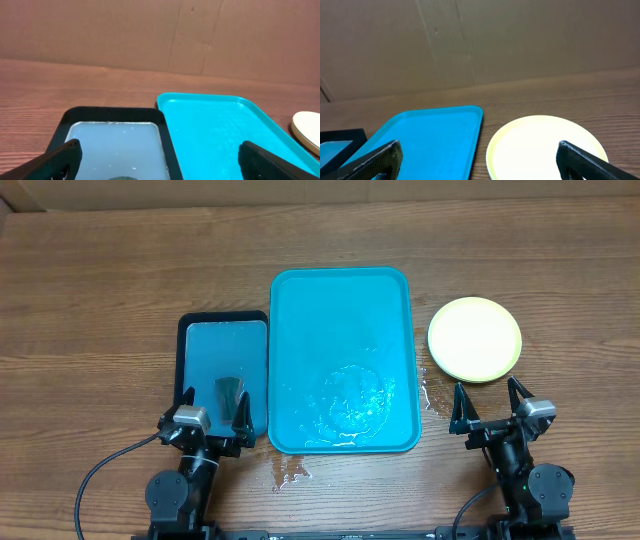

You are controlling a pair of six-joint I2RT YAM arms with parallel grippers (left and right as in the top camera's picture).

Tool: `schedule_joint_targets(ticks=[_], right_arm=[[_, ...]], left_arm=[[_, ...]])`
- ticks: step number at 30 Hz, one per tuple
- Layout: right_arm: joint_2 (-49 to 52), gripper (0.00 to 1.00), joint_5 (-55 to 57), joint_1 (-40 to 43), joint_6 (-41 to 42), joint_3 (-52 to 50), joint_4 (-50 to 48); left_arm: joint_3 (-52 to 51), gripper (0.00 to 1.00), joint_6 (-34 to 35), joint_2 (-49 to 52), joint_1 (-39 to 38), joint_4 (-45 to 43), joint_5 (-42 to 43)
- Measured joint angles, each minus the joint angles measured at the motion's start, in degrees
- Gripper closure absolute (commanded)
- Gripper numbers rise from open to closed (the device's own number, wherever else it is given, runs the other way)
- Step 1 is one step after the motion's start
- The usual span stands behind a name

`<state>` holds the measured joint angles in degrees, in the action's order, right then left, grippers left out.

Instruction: Clean dirty plates on tray and stack at the side

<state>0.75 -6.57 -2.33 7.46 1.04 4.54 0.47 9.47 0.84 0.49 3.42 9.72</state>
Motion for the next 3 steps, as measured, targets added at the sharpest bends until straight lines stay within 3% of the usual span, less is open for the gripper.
schedule_joint_targets(ticks=[3], right_arm=[[0.0, 0.0, -0.02, 0.0, 0.0, 0.0, 0.0]], left_arm=[[0.0, 0.0, 0.02, 0.0, 0.0, 0.0, 0.0]])
